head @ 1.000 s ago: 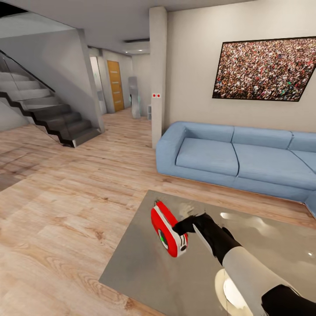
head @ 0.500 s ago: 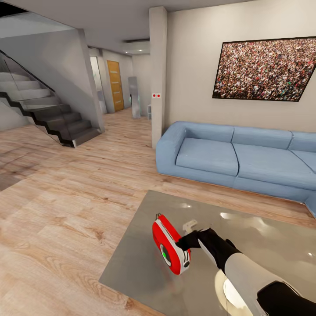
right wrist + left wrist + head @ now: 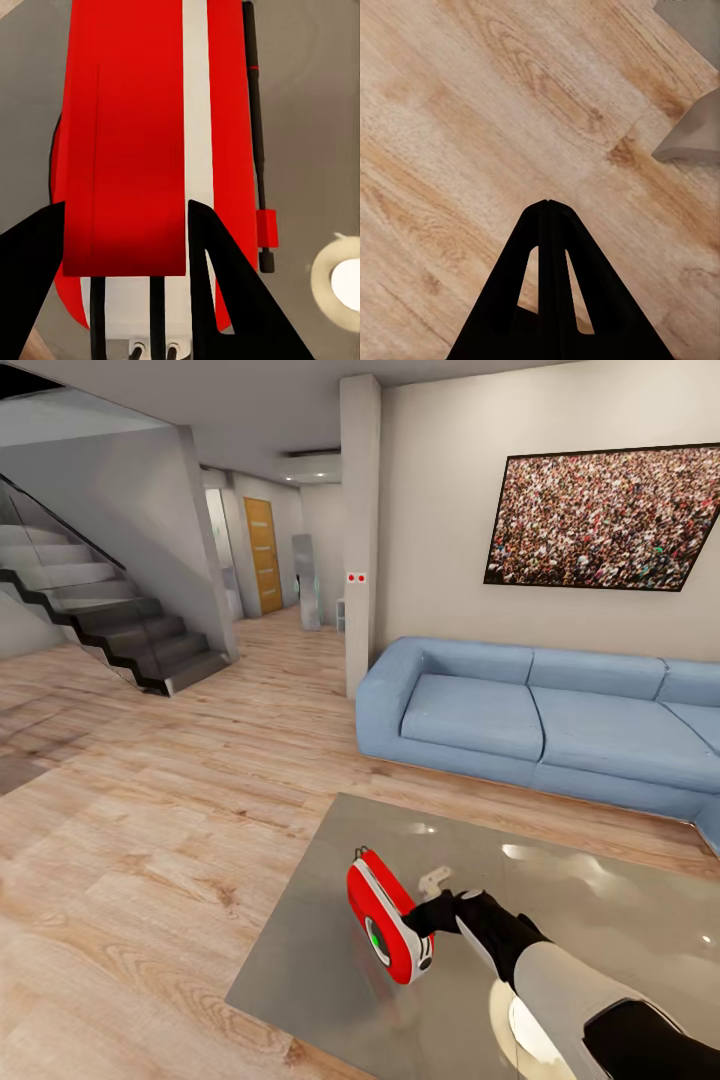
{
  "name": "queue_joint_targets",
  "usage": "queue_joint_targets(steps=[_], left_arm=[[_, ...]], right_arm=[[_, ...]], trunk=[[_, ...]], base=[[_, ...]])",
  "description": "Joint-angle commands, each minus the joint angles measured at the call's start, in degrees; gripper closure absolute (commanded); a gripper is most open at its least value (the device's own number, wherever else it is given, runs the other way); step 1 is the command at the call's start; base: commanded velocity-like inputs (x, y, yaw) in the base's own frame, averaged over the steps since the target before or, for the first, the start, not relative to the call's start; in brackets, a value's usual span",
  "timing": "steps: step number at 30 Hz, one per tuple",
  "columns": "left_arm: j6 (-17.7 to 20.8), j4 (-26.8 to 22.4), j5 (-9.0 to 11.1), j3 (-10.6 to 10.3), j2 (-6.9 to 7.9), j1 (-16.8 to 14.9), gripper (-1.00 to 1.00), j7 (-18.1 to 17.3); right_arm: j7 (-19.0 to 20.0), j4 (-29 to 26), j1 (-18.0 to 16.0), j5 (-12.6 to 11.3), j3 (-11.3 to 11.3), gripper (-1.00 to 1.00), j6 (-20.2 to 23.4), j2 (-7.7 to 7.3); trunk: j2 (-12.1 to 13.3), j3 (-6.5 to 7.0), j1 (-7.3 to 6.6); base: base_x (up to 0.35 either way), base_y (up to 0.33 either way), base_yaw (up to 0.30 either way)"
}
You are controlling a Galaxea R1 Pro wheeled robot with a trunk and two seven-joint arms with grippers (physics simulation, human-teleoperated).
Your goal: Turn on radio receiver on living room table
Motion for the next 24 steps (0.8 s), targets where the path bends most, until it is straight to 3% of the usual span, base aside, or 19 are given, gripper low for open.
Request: queue_joint_targets(steps=[1,24], left_arm=[[0.00,0.00,-0.01,0.00,-0.01,0.00,1.00,0.00],[-0.09,0.00,-0.04,0.01,-0.04,0.01,1.00,0.00]], right_arm=[[0.00,0.01,-0.01,-0.20,-0.13,1.00,-0.05,0.02],[1.14,2.56,-0.01,-0.28,-0.15,1.00,-0.15,0.07]], trunk=[[0.00,0.00,0.00],[0.00,0.00,0.00]], base=[[0.000,0.000,0.000],[0.000,0.000,0.000]])
